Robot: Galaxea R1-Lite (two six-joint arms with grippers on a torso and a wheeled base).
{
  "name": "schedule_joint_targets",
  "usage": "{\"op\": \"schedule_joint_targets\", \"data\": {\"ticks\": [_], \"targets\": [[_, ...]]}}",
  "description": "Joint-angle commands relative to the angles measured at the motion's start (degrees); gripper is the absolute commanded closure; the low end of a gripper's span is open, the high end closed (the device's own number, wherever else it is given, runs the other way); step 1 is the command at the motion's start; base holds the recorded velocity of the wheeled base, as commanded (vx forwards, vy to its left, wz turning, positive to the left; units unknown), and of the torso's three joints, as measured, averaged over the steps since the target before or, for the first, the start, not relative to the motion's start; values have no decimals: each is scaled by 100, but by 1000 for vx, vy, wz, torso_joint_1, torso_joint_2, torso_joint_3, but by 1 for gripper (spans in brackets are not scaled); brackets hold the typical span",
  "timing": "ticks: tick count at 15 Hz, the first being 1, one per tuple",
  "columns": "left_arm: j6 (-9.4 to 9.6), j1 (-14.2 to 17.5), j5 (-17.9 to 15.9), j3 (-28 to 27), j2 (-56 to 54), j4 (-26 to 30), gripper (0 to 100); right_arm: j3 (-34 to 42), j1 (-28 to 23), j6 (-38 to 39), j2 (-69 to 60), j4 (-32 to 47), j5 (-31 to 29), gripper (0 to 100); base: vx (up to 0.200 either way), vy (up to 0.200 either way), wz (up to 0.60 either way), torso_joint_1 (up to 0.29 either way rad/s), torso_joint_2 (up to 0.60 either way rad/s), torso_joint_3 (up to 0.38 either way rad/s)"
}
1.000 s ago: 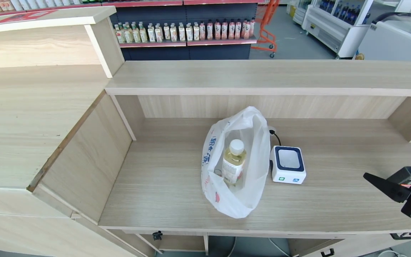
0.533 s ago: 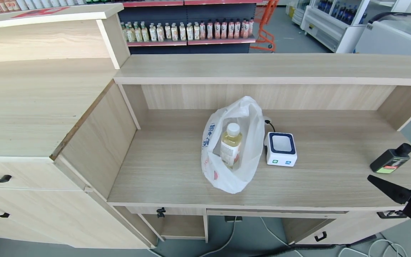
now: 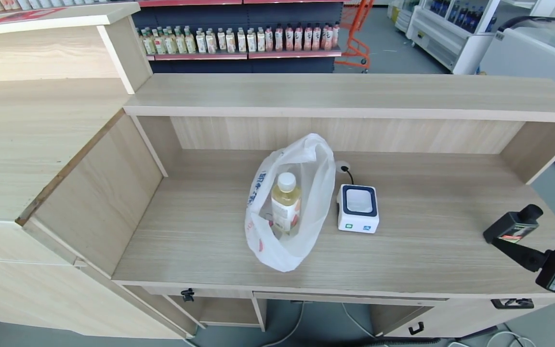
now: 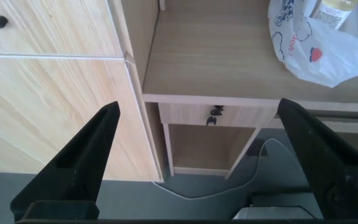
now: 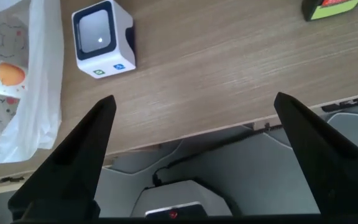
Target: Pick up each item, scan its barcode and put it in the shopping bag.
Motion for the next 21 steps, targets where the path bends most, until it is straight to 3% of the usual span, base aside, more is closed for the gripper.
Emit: {"op": "schedule_joint_targets", "data": {"ticks": [1, 10, 18, 21], "targets": [[0, 0, 1, 0, 9, 0, 0, -91, -1, -14, -1, 221, -7, 0, 0, -200, 0, -2, 2, 2], [0, 0, 1, 0, 9, 0, 0, -56, -1, -120, -98, 371, -7, 0, 0, -200, 0, 2, 2, 2], [8, 0, 1, 0, 9, 0, 0, -3, -1, -814, 60, 371, -16, 0, 0, -200, 0, 1, 1, 2], [123, 0, 1, 0, 9, 0, 0, -3, -10, -1333, 174, 388, -7, 0, 0, -200, 0, 6, 2, 4]]}}
